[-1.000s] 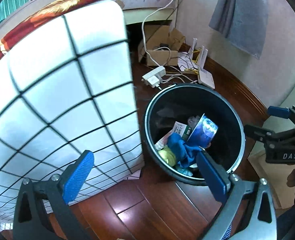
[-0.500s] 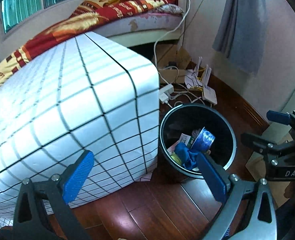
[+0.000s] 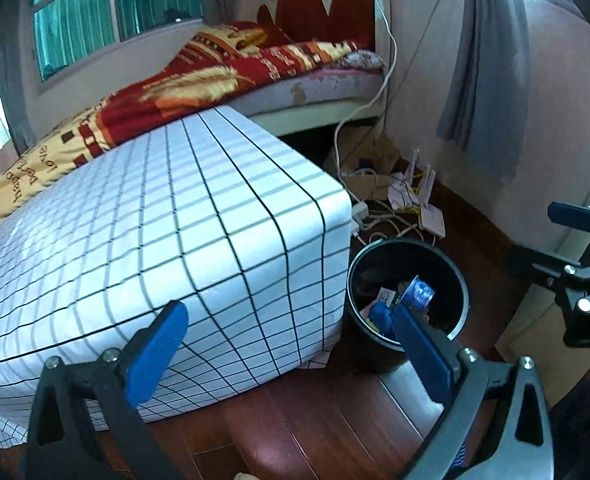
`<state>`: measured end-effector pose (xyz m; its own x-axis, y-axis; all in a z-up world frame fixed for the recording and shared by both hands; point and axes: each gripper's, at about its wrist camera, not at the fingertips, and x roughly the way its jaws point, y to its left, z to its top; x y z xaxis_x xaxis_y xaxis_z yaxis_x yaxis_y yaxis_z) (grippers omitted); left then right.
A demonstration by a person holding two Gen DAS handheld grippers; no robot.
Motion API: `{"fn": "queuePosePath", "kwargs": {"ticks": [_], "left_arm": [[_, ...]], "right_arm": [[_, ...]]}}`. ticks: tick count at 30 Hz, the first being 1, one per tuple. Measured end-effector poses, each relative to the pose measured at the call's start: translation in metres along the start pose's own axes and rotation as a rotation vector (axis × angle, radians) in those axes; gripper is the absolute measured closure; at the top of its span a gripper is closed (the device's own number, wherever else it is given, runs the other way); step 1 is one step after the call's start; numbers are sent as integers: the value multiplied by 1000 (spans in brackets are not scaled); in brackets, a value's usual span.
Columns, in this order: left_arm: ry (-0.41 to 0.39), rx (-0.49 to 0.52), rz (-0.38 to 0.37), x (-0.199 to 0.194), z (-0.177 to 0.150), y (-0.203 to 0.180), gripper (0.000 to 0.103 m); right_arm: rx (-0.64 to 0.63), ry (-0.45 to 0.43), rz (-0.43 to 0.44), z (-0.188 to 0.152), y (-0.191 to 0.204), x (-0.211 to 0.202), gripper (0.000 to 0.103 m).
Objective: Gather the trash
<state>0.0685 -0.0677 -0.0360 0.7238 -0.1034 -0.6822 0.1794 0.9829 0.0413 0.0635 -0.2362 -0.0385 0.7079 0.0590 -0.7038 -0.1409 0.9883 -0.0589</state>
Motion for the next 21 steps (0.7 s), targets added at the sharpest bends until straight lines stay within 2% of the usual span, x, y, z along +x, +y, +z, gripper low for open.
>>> {"fn": "queuePosePath", "kwargs": {"ticks": [9, 14, 21], "left_arm": [[-81, -31, 50, -54, -3, 19, 0], [-116, -45, 46, -81, -6, 21, 0], [-189, -30, 30, -125, -12, 10, 0]], "right_arm": [[-49, -94, 23, 10, 30, -59, 0], [-66, -139, 18, 4, 44, -96, 0], [-57, -217, -20, -8, 44, -150, 0]]}}
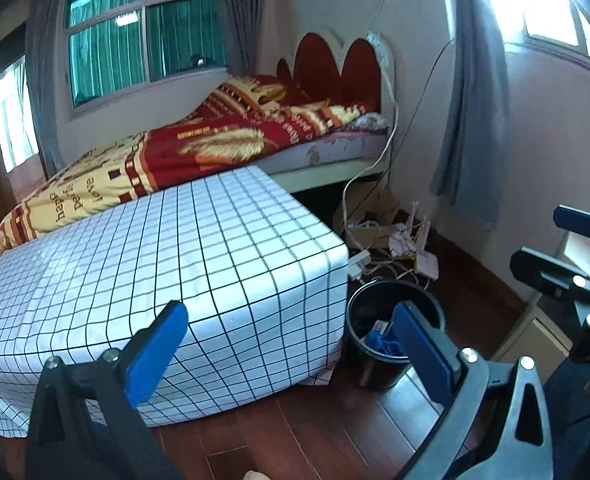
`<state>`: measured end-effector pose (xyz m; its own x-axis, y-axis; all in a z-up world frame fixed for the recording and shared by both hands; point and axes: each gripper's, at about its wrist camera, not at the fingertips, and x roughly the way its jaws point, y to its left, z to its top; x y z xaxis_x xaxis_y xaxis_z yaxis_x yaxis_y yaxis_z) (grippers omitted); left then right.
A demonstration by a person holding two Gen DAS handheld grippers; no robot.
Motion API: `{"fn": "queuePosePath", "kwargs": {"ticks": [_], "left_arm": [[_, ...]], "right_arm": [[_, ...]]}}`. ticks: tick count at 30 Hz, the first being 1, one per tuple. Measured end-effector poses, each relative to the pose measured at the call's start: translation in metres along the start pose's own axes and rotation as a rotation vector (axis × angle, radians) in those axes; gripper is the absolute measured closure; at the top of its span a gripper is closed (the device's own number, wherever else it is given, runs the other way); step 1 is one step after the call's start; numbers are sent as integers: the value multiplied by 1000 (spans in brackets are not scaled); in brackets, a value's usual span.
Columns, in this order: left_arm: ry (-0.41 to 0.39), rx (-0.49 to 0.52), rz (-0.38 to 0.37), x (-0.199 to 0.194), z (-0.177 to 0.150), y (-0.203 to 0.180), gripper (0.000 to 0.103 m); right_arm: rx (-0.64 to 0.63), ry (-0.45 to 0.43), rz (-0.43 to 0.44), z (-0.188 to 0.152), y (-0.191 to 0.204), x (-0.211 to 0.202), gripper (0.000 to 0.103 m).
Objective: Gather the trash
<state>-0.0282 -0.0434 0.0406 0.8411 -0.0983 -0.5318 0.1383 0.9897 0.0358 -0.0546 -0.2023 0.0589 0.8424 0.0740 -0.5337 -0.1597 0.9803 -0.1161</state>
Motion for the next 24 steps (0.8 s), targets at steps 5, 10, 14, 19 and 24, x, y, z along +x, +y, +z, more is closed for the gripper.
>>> {"fn": "queuePosePath", "kwargs": {"ticks": [5, 10, 14, 19, 24], "left_arm": [[-43, 30, -13, -20, 4, -11, 0], [-67, 39, -15, -28, 6, -16, 0], [-66, 37, -14, -25, 7, -16, 0], [-54, 26, -14, -23, 4, -17, 0], [-50, 13, -9, -24, 3, -14, 0]], "right_arm": [[40, -43, -25, -1, -9, -26, 0], [51, -70, -40, 1, -12, -38, 0], [57, -75, -41, 4, -14, -40, 0], [51, -63, -35, 2, -13, -39, 0], [52, -54, -32, -1, -11, -36, 0]]}}
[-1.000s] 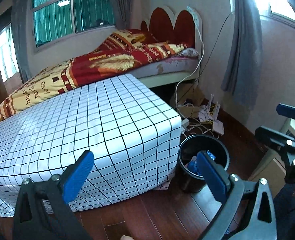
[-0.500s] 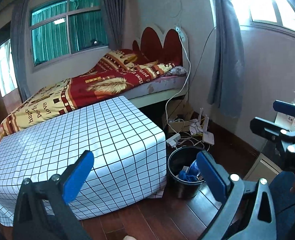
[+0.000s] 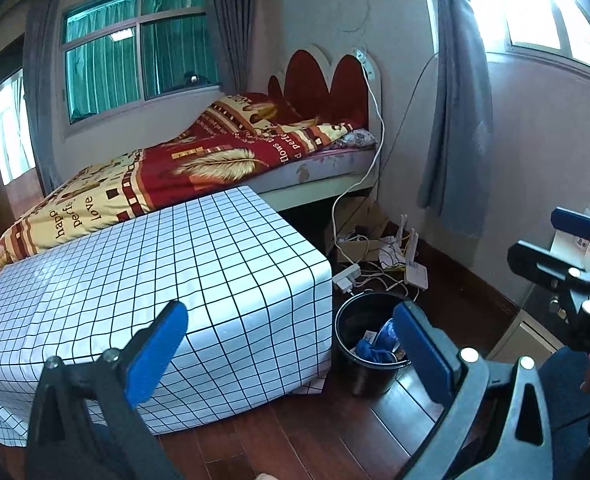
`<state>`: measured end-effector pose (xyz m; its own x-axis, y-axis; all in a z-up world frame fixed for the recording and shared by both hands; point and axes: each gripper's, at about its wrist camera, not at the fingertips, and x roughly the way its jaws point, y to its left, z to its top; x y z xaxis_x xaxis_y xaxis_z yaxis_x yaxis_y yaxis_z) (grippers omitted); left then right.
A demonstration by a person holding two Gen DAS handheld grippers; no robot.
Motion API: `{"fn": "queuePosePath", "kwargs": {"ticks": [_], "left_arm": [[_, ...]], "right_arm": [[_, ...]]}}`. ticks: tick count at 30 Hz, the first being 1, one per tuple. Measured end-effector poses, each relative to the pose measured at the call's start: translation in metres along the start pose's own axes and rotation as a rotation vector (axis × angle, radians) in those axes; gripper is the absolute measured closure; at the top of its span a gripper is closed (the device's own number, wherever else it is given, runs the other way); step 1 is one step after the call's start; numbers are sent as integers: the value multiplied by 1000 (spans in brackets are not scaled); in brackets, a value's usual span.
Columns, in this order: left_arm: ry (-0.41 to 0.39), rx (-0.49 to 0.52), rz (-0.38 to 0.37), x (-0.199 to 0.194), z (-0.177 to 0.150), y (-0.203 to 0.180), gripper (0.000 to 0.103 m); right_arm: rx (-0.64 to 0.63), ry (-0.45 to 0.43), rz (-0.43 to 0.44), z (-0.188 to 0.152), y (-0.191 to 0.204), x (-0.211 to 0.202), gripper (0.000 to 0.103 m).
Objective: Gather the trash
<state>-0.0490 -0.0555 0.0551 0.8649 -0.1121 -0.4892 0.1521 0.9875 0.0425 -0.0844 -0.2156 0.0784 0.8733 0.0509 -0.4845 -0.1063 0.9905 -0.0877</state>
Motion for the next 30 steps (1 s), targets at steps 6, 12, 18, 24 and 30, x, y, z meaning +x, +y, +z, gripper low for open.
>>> {"fn": "queuePosePath", "kwargs": {"ticks": [6, 12, 18, 24, 30], "left_arm": [[-1, 11, -4, -2, 1, -2, 0], [1, 20, -13, -2, 2, -5, 0], [-5, 18, -12, -2, 5, -6, 0], [-5, 17, -10, -2, 5, -4, 0], [-4, 25, -18, -1, 6, -5, 0]], "right_arm": [[5, -3, 4, -2, 1, 0, 0], [5, -2, 2, -2, 1, 0, 0], [7, -2, 1, -3, 0, 0, 0], [4, 0, -2, -3, 0, 1, 0], [4, 1, -3, -3, -1, 1, 0]]}}
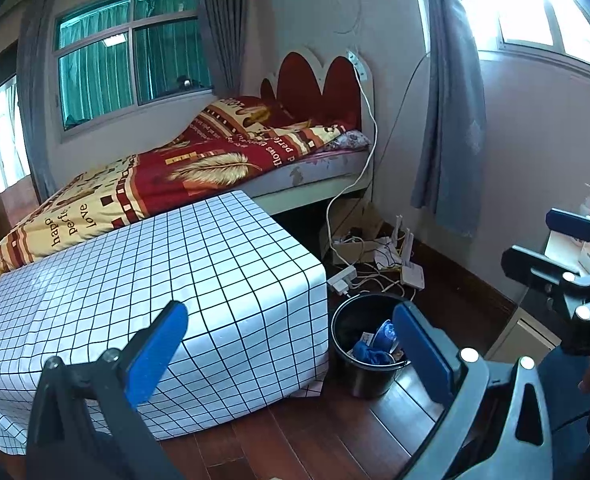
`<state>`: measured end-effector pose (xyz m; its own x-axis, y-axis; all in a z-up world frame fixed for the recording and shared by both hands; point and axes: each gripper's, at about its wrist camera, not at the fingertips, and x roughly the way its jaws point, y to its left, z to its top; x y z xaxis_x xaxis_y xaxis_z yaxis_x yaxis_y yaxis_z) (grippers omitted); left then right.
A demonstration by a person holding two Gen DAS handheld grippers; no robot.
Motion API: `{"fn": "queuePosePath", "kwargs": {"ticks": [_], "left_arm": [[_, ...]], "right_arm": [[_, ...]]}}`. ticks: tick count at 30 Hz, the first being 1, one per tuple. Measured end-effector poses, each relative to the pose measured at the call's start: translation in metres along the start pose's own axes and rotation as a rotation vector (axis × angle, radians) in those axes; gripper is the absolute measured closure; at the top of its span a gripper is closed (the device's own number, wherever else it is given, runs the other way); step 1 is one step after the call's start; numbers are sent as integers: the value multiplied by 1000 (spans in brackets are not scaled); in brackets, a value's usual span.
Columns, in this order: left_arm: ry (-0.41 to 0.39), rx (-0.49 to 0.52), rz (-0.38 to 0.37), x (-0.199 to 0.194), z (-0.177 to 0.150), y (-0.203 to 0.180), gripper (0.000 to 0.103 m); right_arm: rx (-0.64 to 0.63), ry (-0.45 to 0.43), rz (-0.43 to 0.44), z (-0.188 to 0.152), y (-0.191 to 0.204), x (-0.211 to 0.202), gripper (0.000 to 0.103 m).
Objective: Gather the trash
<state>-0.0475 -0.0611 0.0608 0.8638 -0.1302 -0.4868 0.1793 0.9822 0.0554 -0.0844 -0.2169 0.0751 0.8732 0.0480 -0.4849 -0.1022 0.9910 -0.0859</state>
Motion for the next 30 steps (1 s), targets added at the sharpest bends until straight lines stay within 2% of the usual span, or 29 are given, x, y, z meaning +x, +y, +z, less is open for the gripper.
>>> {"fn": "queuePosePath", "kwargs": {"ticks": [30], "left_arm": [[2, 19, 1, 2, 1, -6, 0]], "right_arm": [[-3, 11, 1, -5, 1, 4, 0]]}}
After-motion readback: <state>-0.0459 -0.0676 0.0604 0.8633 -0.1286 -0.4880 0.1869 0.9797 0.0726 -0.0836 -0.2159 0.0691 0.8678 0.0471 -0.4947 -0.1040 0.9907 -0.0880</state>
